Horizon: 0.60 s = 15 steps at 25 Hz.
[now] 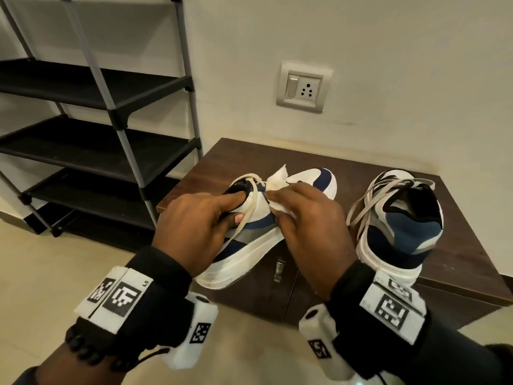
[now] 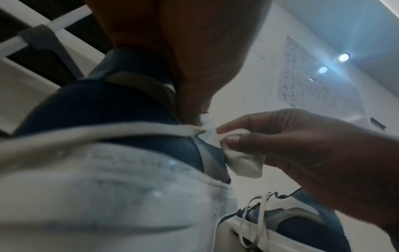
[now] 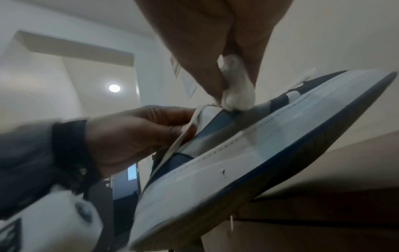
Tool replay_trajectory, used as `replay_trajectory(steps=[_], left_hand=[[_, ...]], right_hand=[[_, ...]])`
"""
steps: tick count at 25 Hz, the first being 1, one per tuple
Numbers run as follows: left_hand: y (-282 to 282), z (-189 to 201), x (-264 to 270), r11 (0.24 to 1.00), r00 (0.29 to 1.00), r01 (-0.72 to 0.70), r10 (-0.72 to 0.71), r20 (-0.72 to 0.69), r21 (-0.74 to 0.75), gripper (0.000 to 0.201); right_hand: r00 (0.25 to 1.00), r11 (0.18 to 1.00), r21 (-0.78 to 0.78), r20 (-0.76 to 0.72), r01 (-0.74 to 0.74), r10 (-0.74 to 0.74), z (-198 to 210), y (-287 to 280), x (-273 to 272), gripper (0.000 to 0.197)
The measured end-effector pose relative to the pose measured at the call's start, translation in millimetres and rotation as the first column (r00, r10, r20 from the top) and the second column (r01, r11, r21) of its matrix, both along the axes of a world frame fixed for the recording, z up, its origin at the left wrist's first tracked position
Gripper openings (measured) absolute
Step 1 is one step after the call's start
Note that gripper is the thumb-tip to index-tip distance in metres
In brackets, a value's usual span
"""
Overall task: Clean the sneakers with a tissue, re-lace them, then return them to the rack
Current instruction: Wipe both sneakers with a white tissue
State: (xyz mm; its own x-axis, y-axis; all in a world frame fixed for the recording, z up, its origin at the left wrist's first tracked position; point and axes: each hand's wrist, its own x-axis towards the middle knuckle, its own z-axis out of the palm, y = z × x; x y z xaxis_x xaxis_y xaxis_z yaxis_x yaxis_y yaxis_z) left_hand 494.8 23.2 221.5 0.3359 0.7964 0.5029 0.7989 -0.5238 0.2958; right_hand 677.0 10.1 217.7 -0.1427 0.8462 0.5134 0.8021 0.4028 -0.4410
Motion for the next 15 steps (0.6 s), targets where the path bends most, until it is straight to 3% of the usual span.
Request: replay_trajectory(steps=[2,4,6,9,13,15], left_hand=[[-4,2,-2,0.994,0.987,-0.014,0.031,-0.16,0.106,0.025],[-4,0,-1,0.983,0.965,-0.025,0.071,-0.252,0.181,0.029],[-2,-1,2,0.986,0.953,-0.033,0.081,-0.292,0.165,0.034],[2,-1,6,0.992,0.946,-0.072,0.102,-0.308,0.108,0.03],[3,1,21,0.98,0.943,-0.199,0.19,-0.273,-0.005,0.023],[4,-1,29,0.968,0.939,-0.249,0.235,-0.252,-0.023,0.025]], right_hand=[[0.996,0.997,0.063,-0.088,0.037,-0.032,6,15,16,0.028],[0.979,0.976,0.096,-0.069,0.197,-0.191,7,40,43,0.027],[0.958,0.958,-0.018,0.008,0.287,-0.287,-1,51,54,0.028],[0.973,0.965,-0.126,0.045,0.231,-0.227,-23,36,27,0.029],[0.998,0.991,-0.132,-0.057,0.022,-0.03,-20,14,5,0.028],[0.979,0.991,-0.066,-0.157,0.117,-0.127,-16,30,24,0.029]])
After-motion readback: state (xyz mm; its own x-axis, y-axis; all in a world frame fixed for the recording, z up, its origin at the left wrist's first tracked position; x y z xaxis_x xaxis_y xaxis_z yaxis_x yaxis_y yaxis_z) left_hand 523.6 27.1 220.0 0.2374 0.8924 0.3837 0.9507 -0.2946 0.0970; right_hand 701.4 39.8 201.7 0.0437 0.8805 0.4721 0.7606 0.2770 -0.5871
